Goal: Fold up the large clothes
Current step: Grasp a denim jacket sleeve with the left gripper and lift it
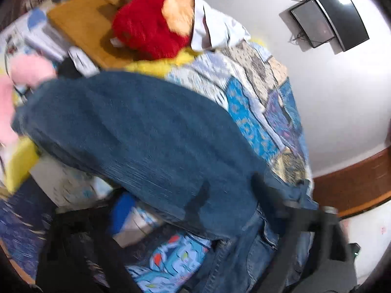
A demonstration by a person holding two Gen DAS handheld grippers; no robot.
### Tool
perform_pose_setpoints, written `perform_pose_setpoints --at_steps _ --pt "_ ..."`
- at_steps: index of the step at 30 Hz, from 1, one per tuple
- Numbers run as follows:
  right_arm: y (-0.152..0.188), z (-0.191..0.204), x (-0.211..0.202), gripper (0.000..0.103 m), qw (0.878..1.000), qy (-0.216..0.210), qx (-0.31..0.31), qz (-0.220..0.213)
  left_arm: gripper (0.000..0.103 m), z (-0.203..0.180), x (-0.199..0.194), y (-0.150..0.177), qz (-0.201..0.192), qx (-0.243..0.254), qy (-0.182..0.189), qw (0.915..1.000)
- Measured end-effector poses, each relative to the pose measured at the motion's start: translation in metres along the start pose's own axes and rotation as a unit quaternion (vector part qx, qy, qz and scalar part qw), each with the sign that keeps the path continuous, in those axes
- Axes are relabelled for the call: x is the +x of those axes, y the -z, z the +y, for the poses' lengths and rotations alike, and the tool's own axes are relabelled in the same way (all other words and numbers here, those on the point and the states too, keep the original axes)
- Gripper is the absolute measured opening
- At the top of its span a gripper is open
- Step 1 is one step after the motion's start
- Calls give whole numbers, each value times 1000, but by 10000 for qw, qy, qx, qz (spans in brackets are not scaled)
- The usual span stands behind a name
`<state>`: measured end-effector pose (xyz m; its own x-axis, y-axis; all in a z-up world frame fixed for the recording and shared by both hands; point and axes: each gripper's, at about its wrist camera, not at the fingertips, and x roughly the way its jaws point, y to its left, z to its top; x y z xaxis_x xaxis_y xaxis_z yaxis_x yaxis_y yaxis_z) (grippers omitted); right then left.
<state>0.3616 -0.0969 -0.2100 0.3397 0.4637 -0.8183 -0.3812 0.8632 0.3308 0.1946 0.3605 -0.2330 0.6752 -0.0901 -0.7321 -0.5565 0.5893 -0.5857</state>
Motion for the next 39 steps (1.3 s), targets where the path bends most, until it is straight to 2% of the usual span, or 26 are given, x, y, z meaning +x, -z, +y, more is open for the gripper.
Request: perform_pose_setpoints --at_steps 1,3,5,7,8,10,11,13,16,18,19,20,21,23,25,27,29,31,32,33,34,36,39 --pt "1 -2 1 103 10000 -60 74 26 53 -4 0 -4 -55 83 -167 9998" --pt "3 -5 0 103 9997 -131 179 42 19 -18 -3 -10 -259 407 -806 9956" --pt "4 -8 -4 103 9995 -148 267 1 15 -34 -3 -14 -400 728 -1154 9898" --pt "4 -12 -11 103 9994 -123 317 -74 13 -64 -6 -13 -647 1286 -1536 9776" --pt "4 -14 -15 103 9993 -111 337 -111 13 -87 -9 -8 -827 1677 -1665 9682" --pt "5 -18 -26 103 9990 -78 376 -229 12 -125 -15 3 -1084 2240 -1579 9556" --pt "5 -20 -33 103 9988 -55 387 -296 11 -138 -18 6 -1158 2433 -1456 9519" --pt "6 -22 -46 103 9982 23 400 -440 10 -183 -21 28 -1214 3005 -932 9414" --pt "8 -27 -63 103 9975 56 408 -580 11 -228 -3 66 -787 3537 -397 9312" --pt "11 -31 -73 103 9968 21 455 -651 12 -242 23 89 -331 3651 -309 9299" --pt "13 -32 -79 103 9965 1 481 -686 15 -243 39 99 -39 3665 -316 9299" --pt "15 -32 -84 103 9961 -18 502 -725 23 -242 50 106 204 3640 -317 9306" --pt "17 -33 -89 103 9957 -36 516 -762 36 -236 70 116 647 3507 -344 9336" --pt "23 -36 -100 103 9950 -64 522 -846 49 -222 90 130 1204 3245 -395 9374" --pt "27 -38 -108 103 9946 -33 502 -902 50 -200 99 140 1765 2879 -300 9408" --pt "31 -43 -116 103 9944 62 462 -949 53 -185 91 147 1988 2590 -79 9452" --pt "35 -49 -121 103 9941 145 447 -976 62 -174 79 142 1961 2370 50 9515" --pt "37 -56 -123 103 9938 209 483 -984 69 -156 57 125 1689 2083 164 9632" --pt "38 -59 -122 103 9935 232 518 -985 76 -148 49 115 1527 1950 164 9687" --pt "39 -62 -121 103 9934 242 545 -982 84 -142 44 109 1395 1837 136 9729" --pt "39 -65 -120 103 9931 237 601 -975 88 -130 38 95 1190 1605 35 9798" --pt "40 -70 -118 103 9925 187 713 -972 91 -109 39 75 1041 1102 -151 9883" --pt "41 -75 -113 103 9915 139 843 -977 91 -81 61 50 1322 366 91 9905"
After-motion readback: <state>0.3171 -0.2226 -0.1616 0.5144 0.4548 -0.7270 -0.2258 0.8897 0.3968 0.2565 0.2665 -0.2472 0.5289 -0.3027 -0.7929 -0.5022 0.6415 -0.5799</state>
